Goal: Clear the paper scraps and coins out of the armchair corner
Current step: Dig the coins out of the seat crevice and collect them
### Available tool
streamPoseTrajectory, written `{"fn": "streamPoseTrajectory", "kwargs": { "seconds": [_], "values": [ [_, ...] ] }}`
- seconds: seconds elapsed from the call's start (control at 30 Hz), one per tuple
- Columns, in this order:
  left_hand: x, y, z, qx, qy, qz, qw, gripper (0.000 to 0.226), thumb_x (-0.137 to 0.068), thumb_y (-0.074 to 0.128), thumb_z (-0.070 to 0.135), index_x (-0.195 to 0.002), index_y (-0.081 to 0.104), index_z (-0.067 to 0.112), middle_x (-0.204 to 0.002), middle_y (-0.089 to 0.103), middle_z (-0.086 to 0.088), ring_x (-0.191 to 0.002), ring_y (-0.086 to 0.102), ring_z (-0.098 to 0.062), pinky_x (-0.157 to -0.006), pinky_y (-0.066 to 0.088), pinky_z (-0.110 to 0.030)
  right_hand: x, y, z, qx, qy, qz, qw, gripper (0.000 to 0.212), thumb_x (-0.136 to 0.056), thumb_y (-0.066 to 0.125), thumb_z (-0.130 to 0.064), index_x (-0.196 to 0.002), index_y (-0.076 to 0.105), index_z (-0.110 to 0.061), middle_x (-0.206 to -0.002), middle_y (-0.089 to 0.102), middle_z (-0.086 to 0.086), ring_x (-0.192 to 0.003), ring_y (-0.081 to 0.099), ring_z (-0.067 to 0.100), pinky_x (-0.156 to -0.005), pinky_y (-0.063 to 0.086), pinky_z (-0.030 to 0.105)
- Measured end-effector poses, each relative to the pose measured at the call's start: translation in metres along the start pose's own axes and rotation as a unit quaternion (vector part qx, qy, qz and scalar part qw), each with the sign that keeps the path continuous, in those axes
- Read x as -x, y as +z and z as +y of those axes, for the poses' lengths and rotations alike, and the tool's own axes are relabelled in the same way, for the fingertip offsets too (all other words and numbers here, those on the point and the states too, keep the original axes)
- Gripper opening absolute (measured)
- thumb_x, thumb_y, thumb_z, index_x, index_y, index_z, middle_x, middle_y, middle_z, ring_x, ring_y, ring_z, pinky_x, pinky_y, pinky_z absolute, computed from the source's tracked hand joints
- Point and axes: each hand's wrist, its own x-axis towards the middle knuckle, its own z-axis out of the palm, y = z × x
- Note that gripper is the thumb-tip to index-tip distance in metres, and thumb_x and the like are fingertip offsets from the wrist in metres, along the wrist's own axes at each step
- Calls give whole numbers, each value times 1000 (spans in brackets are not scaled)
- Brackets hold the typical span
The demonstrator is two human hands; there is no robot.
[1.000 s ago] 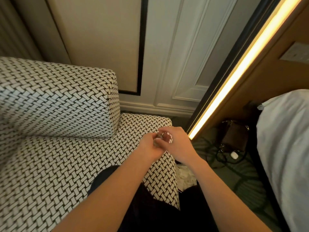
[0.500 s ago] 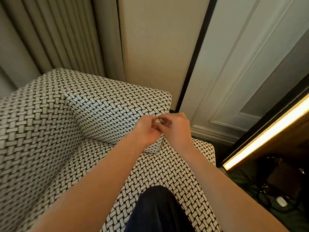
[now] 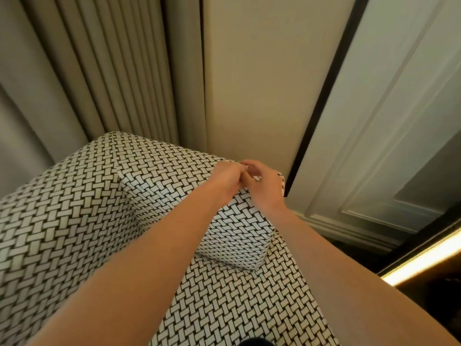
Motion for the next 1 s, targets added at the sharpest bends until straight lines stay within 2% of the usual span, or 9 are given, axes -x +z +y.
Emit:
{"fn": "streamPoseTrajectory", "kwargs": {
  "seconds": [0.07,0.17,0.27,0.37,0.43,0.47,0.53,0.7,1.0],
  "values": [
    [-12,1,-10,-114,42,50,991,25,-91,37,-2,-91,62,3,-103,66,-16,-98,61,-28,-94,48,-39,-5,7,7,22,-5,-31,999,28,-90,58,-13,-117,63,-19,-102,67,-6,-94,57,4,-83,40,6],
    [-17,-2,-20,-235,120,101,959,33,-96,35,3,-115,60,9,-113,64,-5,-103,59,-20,-96,48,-36,-10,20,18,71,-35,-35,996,38,-88,59,-13,-124,58,-24,-111,67,-6,-106,58,12,-96,46,37],
    [-21,-14,-26,-320,205,78,922,33,-99,34,4,-122,55,12,-113,60,0,-102,55,-11,-90,43,-21,-9,26,23,141,-48,-32,988,44,-88,59,-20,-130,50,-29,-113,65,-8,-111,52,16,-101,39,40],
    [-31,-26,-32,-419,260,18,870,32,-99,32,6,-126,50,10,-125,57,-6,-113,53,-17,-98,40,-23,-8,25,24,184,-42,-24,982,46,-90,56,-27,-134,44,-28,-119,61,-5,-118,45,16,-104,34,37],
    [-39,-35,-34,-530,245,8,812,39,-100,31,10,-138,37,12,-146,40,-8,-142,24,-25,-116,21,-42,-8,26,22,224,-47,-33,973,41,-92,49,-34,-133,45,-25,-125,59,-4,-123,41,16,-104,30,36],
    [-42,-42,-33,-584,228,13,779,41,-101,29,13,-142,31,15,-151,32,-5,-146,7,-23,-118,7,-48,-7,26,21,243,-49,-42,968,40,-93,46,-36,-131,46,-24,-126,58,-4,-125,39,16,-104,27,36],
    [-47,-56,-30,-640,200,22,741,42,-103,21,23,-145,22,18,-156,23,-1,-146,-8,-19,-116,-6,-51,-6,27,19,268,-53,-52,961,39,-92,43,-38,-129,48,-25,-128,56,-4,-128,36,16,-105,26,37],
    [-50,-69,-26,-657,178,26,732,47,-103,18,32,-149,17,27,-158,10,12,-146,-6,-15,-116,-8,-48,-7,29,18,304,-72,-56,948,41,-93,39,-38,-131,48,-29,-132,54,-9,-129,35,15,-105,26,39],
    [-55,-70,-37,-546,271,145,779,38,-100,32,12,-133,49,20,-136,53,-2,-138,32,-14,-119,8,-41,-4,30,17,272,-72,-15,959,39,-91,45,-34,-128,50,-26,-124,59,-6,-121,42,14,-101,29,36]
  ]
}}
